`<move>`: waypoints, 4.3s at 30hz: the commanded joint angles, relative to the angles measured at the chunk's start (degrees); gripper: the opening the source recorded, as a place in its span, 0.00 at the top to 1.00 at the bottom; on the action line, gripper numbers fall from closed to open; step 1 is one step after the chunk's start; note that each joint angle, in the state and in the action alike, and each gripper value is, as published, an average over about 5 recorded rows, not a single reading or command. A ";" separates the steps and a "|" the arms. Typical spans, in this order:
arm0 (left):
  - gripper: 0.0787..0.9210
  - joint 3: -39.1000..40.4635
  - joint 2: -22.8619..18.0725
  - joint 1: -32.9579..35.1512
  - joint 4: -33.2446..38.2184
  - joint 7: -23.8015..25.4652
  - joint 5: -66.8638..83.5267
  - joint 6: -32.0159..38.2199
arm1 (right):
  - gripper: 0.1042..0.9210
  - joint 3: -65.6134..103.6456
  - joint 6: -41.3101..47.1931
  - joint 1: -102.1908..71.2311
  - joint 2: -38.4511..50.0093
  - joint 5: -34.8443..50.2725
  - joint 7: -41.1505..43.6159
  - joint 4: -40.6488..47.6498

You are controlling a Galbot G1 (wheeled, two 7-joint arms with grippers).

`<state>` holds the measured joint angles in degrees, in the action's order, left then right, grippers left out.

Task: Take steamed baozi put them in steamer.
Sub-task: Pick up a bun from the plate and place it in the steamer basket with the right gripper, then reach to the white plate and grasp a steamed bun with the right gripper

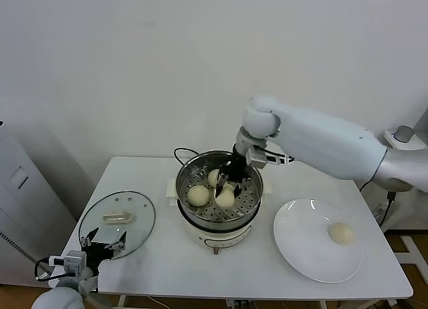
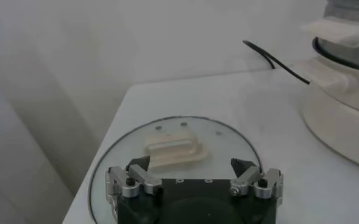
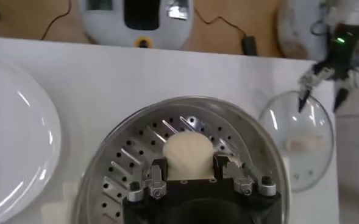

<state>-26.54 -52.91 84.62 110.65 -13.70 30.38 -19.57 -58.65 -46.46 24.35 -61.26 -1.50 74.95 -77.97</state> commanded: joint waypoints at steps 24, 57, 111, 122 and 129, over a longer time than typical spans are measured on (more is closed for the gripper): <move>0.12 0.04 -0.13 -0.12 -0.49 0.07 0.03 0.37 | 0.16 4.92 -3.54 -6.47 -1.95 -11.13 1.27 -1.09; 0.12 -1.26 -0.09 0.98 0.47 -0.03 0.40 0.74 | 0.12 -1.77 27.24 2.62 28.63 7.64 4.32 16.25; 0.12 -0.88 -0.41 1.31 0.10 -0.08 0.27 0.77 | 0.24 24.12 30.39 -35.12 27.60 -10.02 -8.72 20.95; 0.12 -0.90 -0.47 1.23 0.36 -0.32 0.14 0.67 | 0.55 23.42 32.01 -32.87 28.43 -5.95 -7.66 20.77; 0.12 -0.83 -0.68 1.09 0.50 -0.46 -0.04 0.31 | 0.56 7.90 38.61 -18.37 34.09 6.16 -6.56 11.62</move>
<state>-27.42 -53.54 85.76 111.11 -14.09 30.45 -19.10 -38.05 -13.20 -6.14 -31.44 -5.70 67.81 -59.02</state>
